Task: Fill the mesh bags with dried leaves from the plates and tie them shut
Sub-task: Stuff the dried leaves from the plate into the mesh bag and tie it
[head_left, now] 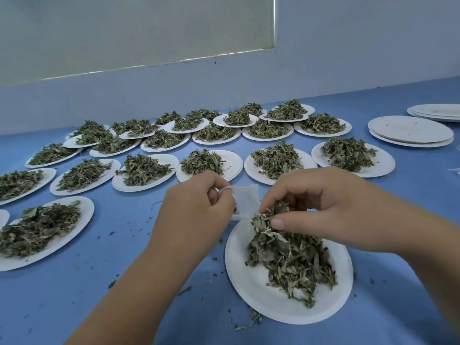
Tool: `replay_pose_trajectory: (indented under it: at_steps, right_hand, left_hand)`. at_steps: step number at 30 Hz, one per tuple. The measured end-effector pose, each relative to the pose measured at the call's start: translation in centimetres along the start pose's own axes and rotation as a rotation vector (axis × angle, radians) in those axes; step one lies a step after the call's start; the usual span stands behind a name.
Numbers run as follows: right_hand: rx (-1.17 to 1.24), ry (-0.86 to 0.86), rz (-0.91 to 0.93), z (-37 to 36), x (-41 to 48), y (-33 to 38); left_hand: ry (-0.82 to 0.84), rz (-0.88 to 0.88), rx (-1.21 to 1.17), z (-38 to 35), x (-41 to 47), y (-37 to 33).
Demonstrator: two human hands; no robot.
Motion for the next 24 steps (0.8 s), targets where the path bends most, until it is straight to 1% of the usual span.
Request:
replay_pose_trajectory:
  at_steps: [3, 8, 11, 14, 17, 21, 24]
  right_hand:
    - [0.079, -0.023, 0.005, 0.7, 0.5, 0.5]
    - [0.041, -0.053, -0.022, 1.8, 2.0, 0.8]
    - [-0.046, -0.056, -0.055, 1.6, 2.8, 0.6]
    - [-0.139, -0.118, -0.061, 1.2, 3.1, 0.1]
    - [-0.175, -0.17, -0.076, 0.5, 2.8, -0.5]
    - [-0.225, -0.227, -0.055, 0.1, 2.2, -0.4]
    - [-0.354, -0.225, -0.002, -0.4, 2.3, 0.2]
  left_hand:
    - [0.013, 0.014, -0.016, -0.1, 0.0, 0.2]
    - [0.043, 0.021, -0.025, -0.5, -0.1, 0.3]
    - [0.046, 0.021, -0.026, -0.5, -0.1, 0.3]
    - [0.054, 0.011, -0.016, -0.7, -0.1, 0.2]
    - [0.064, 0.016, -0.021, -0.9, -0.2, 0.2]
    - [0.067, 0.023, -0.016, -1.1, -0.2, 0.4]
    - [0.064, 0.028, -0.025, -1.2, -0.4, 0.1]
Point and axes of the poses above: each hand's wrist, its own x-axis towards the middle knuckle, its own z-axis out of the back of the hand, y = z × x, the point moved 9 cm from there along x, towards the middle knuckle, and after that the axes turned 3 degrees about -y, right-handed, at the moved point
